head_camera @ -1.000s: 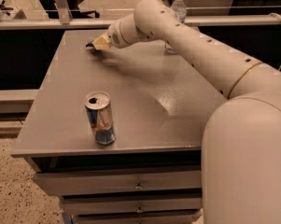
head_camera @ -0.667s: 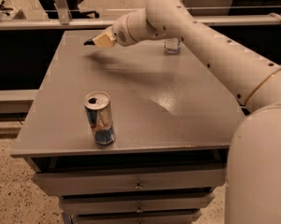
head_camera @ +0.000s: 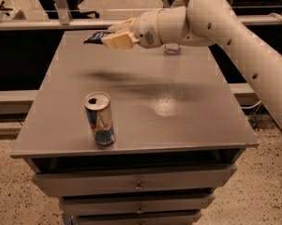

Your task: Pick rxbar blueberry

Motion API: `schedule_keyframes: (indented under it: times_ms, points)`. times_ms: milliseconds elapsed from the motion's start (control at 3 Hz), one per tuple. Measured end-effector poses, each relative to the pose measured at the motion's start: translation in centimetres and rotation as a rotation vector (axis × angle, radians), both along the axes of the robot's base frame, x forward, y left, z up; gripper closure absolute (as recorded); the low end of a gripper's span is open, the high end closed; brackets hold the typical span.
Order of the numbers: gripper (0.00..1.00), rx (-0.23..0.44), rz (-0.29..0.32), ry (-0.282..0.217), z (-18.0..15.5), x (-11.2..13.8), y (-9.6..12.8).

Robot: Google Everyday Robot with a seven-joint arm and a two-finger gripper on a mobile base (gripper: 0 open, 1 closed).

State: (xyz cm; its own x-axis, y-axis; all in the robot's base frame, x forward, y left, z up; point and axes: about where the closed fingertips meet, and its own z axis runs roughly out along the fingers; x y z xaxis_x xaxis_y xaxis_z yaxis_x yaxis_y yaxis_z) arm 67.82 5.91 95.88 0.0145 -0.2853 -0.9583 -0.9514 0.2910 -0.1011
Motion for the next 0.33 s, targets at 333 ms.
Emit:
schedule_keyframes:
  times_ms: [333]
  points:
    - [1.0, -0.009, -0.003, -0.004, -0.2, 0.27, 0.38]
